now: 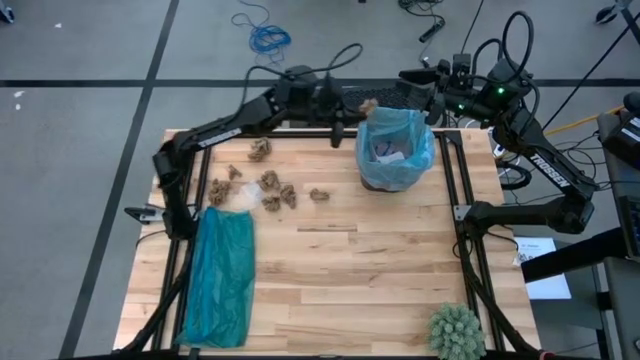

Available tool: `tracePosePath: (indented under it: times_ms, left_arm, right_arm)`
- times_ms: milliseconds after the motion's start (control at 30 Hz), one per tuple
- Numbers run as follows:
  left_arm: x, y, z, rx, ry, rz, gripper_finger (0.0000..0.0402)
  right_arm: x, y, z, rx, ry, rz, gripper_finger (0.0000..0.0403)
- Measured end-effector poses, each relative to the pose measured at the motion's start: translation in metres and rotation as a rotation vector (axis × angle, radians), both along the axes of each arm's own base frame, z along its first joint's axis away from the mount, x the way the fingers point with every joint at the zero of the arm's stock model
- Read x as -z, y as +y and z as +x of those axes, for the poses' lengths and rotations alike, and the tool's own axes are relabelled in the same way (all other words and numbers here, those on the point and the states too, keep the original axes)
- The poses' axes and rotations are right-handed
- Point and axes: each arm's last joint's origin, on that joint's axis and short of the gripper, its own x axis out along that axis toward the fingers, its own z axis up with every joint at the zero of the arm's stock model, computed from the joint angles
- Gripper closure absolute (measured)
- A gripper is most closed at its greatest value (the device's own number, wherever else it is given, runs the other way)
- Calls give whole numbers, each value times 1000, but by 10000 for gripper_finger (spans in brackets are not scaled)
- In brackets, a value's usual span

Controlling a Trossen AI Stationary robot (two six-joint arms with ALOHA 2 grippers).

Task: Place trash/remove bag and relplace
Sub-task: Put the brown napkin into the trash bin

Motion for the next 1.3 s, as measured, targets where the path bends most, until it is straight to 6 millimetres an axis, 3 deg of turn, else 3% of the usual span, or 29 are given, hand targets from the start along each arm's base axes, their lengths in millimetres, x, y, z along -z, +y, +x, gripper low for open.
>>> tracePosePath:
  times_ms: [167,333,533,633,1100,1300]
  left_arm:
    - [-3,7,34,19,-50,28,398]
    - [1,13,53,59,-72,-49,346]
    - [-1,13,52,57,-68,-75,254]
    - [-5,15,48,49,-70,-75,229]
    - [6,16,43,31,52,-120,221]
    - [24,17,37,-45,258,6,221]
  right_arm:
    - [0,0,0,0,-1,0,218]
    - [0,0,0,-1,-2,5,218]
    - [0,0,0,0,-1,1,218]
    - [0,0,0,0,1,-3,218]
    - [-2,0,0,5,-9,-47,218]
    - [-4,0,0,7,-17,-69,218]
